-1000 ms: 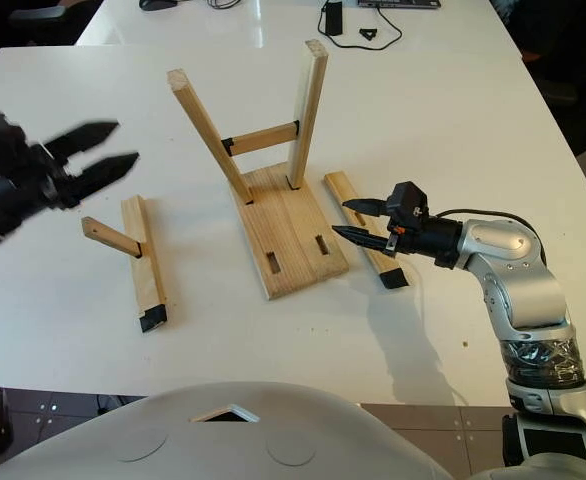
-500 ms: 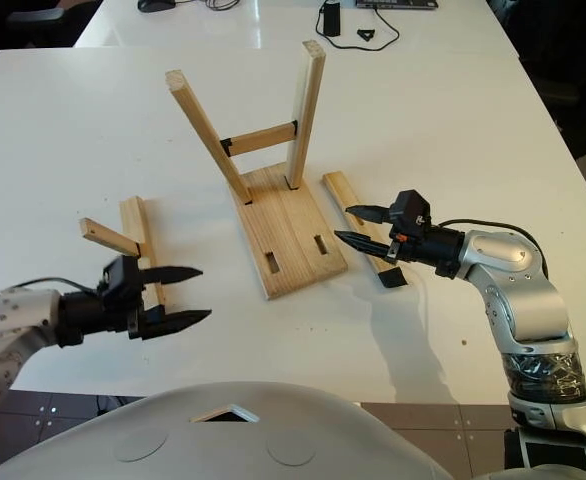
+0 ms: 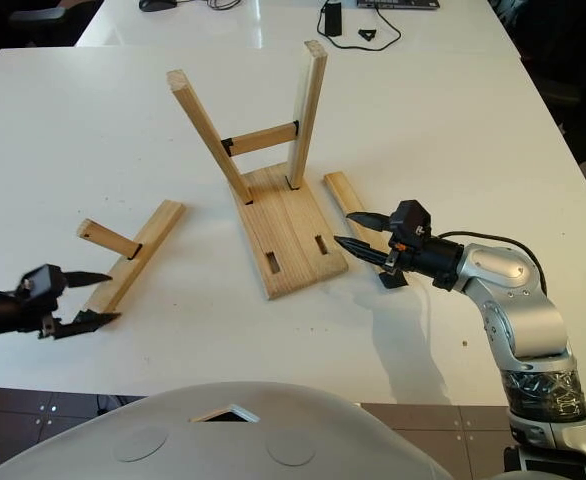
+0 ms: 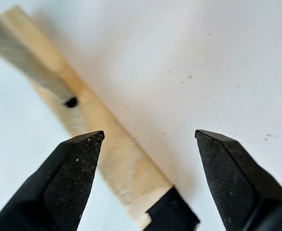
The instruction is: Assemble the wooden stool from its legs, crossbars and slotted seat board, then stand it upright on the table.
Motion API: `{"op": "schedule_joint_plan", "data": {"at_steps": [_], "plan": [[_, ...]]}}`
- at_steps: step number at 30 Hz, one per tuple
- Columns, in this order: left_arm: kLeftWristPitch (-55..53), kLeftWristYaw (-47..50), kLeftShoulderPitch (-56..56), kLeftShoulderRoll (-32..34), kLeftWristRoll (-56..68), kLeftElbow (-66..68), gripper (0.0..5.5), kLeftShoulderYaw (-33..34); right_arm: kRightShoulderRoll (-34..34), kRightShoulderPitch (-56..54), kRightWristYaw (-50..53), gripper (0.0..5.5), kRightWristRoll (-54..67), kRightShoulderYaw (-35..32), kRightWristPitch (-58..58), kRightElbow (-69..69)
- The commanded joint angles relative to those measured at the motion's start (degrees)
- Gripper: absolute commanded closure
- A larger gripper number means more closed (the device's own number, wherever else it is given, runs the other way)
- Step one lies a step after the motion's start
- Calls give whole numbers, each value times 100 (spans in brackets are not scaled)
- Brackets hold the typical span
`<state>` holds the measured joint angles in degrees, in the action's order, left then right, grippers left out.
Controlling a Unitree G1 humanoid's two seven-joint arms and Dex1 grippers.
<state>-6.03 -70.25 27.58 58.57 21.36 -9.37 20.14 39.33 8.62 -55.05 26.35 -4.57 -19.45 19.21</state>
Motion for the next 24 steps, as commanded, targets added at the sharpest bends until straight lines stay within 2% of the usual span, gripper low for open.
{"op": "schedule_joint_plan", "data": {"at_steps": [1, 5, 10, 13, 19, 24], "plan": [[-123, 55, -4, 43, -77, 263, 198, 278, 89, 181, 21, 320, -11, -149, 51, 87], [-703, 446, 96, -269, 60, -132, 198, 247, 139, 220, 8, 320, 15, -229, 41, 73], [-1684, 1602, 132, -860, -153, -910, 117, -30, 218, 194, -44, 320, 34, -282, 8, 66], [-2080, 2266, 59, -1073, -441, -1156, 117, -164, 251, 236, -63, 320, 66, -365, 2, 70], [-2503, 2848, 92, -1466, -578, -1481, 117, -554, 245, 135, -66, 320, 72, -351, -22, 23], [-2486, 2857, -13, -1662, -502, -1156, 189, -635, 248, 52, -60, 320, 63, -324, -37, 5]]}}
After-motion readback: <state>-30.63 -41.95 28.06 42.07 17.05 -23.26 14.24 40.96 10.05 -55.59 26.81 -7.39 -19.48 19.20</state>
